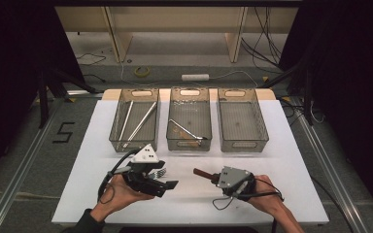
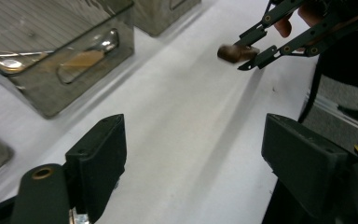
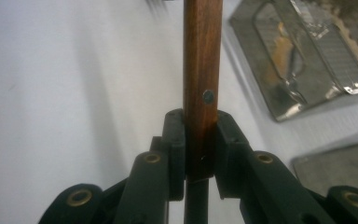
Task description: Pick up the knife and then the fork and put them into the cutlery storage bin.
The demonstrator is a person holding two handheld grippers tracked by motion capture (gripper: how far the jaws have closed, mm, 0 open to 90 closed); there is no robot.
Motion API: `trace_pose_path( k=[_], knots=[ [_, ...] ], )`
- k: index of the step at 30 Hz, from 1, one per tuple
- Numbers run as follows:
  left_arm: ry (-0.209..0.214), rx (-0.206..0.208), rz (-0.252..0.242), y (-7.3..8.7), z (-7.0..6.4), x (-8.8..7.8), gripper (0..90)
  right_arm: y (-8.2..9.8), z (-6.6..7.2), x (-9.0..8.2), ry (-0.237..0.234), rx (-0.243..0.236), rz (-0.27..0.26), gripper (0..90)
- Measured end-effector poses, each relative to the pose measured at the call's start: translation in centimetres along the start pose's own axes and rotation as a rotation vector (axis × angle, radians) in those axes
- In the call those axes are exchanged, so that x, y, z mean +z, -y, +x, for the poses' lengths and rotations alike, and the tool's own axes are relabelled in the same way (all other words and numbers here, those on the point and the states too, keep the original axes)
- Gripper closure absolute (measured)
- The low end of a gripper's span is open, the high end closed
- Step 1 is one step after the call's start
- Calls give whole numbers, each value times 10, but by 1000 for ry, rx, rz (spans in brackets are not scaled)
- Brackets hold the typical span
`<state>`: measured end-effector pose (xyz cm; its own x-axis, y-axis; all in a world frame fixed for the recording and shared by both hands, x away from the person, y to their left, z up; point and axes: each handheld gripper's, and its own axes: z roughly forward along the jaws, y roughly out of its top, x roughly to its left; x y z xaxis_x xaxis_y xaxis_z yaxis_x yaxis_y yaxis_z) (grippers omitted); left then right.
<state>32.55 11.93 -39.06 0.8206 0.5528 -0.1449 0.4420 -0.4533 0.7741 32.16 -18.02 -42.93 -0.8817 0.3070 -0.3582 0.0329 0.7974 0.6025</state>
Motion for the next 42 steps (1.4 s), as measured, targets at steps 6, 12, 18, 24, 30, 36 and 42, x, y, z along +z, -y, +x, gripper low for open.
trace_pose_path(
  k=[6, 12, 18, 24, 30, 36, 42],
  knots=[
    [-36, -38, -45, 19, 9, -2, 196, 6, -21, -6, 19, 110, -5, 774],
    [-65, -78, -90, 34, 16, -7, 183, 9, -46, -12, 29, 250, -30, 774],
    [-96, -97, -116, 42, 20, -14, 181, 9, -71, -15, 32, 352, -56, 773],
    [-105, -108, -144, 47, 23, -18, 178, 3, -94, -18, 35, 416, -73, 774],
    [-114, -98, -156, 49, 21, -20, 175, -4, -113, -21, 47, 463, -93, 773],
    [-116, -102, -163, 51, 20, -20, 170, -7, -127, -19, 55, 505, -107, 773],
    [-126, -93, -174, 52, 20, -23, 165, -8, -142, -20, 61, 548, -124, 773]
  ],
)
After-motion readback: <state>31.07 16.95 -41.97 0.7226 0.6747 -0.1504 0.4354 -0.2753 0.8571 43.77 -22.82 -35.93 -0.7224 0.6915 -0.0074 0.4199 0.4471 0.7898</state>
